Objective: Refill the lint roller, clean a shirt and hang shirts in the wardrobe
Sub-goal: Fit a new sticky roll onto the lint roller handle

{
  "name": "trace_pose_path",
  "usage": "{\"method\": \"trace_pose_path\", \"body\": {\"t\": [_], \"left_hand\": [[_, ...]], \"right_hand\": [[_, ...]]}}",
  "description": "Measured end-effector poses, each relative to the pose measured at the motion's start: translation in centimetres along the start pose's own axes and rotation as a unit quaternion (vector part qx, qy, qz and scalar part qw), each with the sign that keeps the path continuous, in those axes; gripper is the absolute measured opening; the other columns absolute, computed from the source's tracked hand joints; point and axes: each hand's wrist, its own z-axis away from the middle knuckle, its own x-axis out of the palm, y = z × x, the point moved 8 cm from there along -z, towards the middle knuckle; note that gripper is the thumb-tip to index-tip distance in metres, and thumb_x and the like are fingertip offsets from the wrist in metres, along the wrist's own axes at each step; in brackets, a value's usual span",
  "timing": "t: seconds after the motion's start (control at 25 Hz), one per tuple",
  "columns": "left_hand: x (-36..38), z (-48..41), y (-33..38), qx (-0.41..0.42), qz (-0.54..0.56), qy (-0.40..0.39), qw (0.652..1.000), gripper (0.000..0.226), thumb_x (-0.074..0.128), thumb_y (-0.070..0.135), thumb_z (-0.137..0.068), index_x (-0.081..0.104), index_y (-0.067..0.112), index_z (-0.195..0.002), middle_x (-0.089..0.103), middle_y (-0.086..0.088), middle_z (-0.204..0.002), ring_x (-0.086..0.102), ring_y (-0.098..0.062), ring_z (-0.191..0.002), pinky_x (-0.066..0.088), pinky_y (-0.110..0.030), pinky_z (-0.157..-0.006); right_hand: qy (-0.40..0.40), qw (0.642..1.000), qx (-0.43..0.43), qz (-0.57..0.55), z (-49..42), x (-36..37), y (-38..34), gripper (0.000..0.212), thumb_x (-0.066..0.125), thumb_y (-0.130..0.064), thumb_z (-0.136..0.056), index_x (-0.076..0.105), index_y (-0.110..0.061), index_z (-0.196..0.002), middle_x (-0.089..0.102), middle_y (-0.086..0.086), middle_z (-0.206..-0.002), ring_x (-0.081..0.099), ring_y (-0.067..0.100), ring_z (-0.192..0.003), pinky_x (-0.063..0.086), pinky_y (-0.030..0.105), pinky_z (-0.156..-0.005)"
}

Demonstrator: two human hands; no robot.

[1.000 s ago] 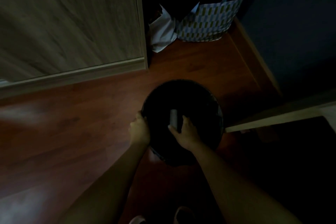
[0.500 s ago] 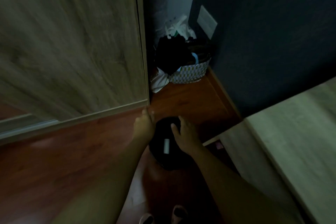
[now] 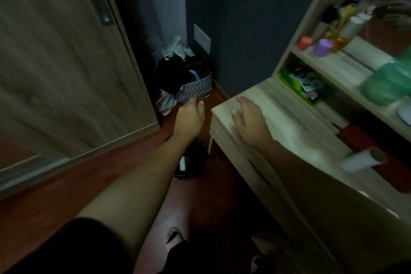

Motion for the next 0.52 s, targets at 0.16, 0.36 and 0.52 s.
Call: {"method": "trace_pose_path", "body": {"t": [0.16,0.36,0.52], "left_hand": [[6.4,4.5,7.3,0.007,0.003,-0.02,1.0,0.04,0.039,0.024,-0.099,0.047,0.0,-0.13,0.058,-0.028,-0.121,0.053,-0.043,-0.112,0.04,-0.039,-0.085],[15.3,11.4,15.8,0.018,0.02,-0.063,0.998,0.045,0.036,0.026,-0.101,0.04,0.003,-0.139,0.052,-0.021,-0.134,0.049,-0.036,-0.122,0.038,-0.035,-0.096],[20.6,16.3,20.1,0.058,-0.003,-0.096,0.994,0.042,0.039,0.026,-0.1,0.044,0.005,-0.136,0.056,-0.019,-0.131,0.052,-0.033,-0.12,0.039,-0.034,-0.097]], "right_hand": [[0.014,0.999,-0.004,0.045,5.3,-8.0,7.6,0.046,0.037,-0.036,-0.096,0.04,-0.012,-0.136,0.044,0.011,-0.141,0.039,0.028,-0.129,0.031,0.04,-0.107],[0.009,0.997,-0.037,0.073,11.7,-15.1,15.8,0.05,0.035,-0.039,-0.093,0.044,-0.011,-0.132,0.048,0.012,-0.137,0.042,0.03,-0.127,0.031,0.038,-0.104],[0.012,0.993,-0.033,0.115,15.0,-20.1,22.3,0.042,0.043,-0.032,-0.094,0.045,-0.015,-0.133,0.045,0.009,-0.14,0.04,0.028,-0.127,0.032,0.037,-0.104]]}}
